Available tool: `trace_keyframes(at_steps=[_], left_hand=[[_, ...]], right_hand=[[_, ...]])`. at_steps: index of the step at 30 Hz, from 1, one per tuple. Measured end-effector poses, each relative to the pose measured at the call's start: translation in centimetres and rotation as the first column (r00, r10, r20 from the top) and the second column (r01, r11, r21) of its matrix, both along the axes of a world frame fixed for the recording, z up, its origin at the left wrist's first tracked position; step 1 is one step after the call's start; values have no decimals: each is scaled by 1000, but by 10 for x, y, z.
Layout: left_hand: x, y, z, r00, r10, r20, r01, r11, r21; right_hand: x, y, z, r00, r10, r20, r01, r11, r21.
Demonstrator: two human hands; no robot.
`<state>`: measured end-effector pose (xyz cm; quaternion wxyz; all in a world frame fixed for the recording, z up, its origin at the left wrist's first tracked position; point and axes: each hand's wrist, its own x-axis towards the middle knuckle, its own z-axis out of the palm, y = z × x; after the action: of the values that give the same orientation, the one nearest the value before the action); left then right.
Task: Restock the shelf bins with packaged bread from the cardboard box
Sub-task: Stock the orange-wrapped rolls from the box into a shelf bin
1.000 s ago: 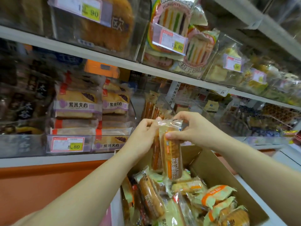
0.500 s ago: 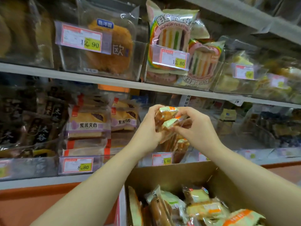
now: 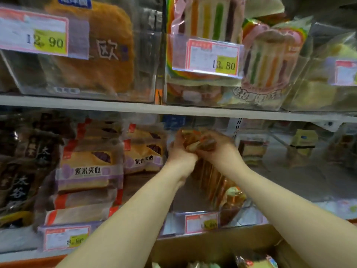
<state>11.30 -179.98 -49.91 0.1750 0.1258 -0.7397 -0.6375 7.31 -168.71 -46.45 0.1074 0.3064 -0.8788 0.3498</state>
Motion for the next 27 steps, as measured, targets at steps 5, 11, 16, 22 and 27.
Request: trace_keyframes(at_steps=[5,11,16,22,27], left_hand=[[-40,-4,-15,984,168,-65,-169,986,-3],[-63,4,-39,981,193,27,-193,981,-10],[-72,3,-56,976,200,90,-201,979,13],[-78,3,-54,909,409,75,-410,912,-8],[-91,-2,-66,929,371,-3,-364,908,-206]], right_hand=[[-33,-16,1,999,41,23,-44,983,178],[-54,-7,-7,989,141,47,-148,968,202],[-62,30,-15,998,24,63,-39,971,237],[-65,55,-23,992,17,126,-51,962,268],[-68,50,-27,993,38,114,-67,961,267]])
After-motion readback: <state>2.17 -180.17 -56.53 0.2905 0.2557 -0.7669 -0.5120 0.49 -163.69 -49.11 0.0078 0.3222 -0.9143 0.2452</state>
